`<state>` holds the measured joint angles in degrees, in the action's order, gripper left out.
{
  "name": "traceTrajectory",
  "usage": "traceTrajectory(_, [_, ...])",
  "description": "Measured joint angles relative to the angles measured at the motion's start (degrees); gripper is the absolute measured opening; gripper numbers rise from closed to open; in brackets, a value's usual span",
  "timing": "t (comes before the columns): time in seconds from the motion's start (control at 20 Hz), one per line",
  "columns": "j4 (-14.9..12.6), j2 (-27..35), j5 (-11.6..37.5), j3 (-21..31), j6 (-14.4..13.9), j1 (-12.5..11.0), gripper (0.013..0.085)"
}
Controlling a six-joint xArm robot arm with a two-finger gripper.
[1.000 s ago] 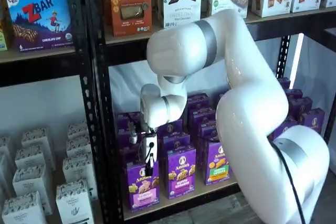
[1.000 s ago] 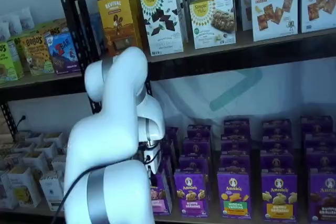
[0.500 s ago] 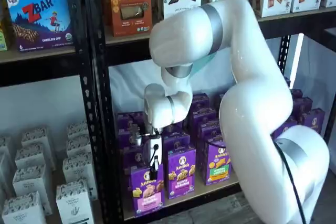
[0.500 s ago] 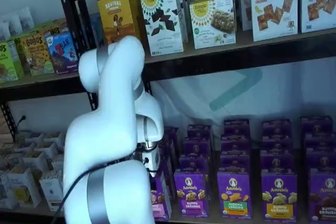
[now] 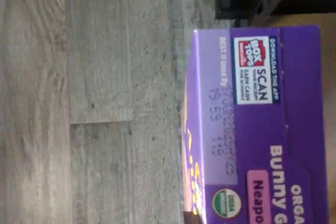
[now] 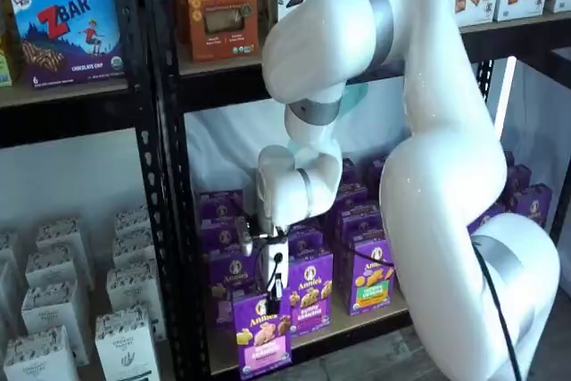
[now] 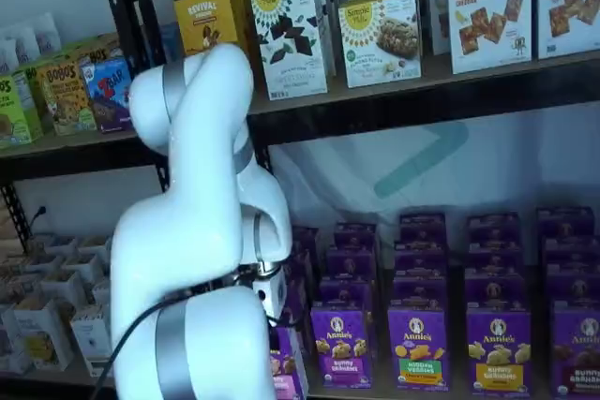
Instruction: Pick up the purple box with a pink patch in the middle, on the bottom shelf, the first box from the left
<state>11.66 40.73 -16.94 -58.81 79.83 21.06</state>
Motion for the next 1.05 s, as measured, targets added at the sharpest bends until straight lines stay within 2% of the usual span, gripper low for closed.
traceTrajectory(0.3, [4.59,-4.59,3.43,7.84,4.34,0.36,0.037])
traceTrajectory(0.55, [11.23,-8.38,4.75,12.85,10.64,0.61,0.037])
traceTrajectory(0.85, [16.61,-12.56,6.29,17.55,15.75,0.83,0.037])
traceTrajectory(1.05, [17.7,-14.28,6.89,19.42,16.6,1.04,0.037])
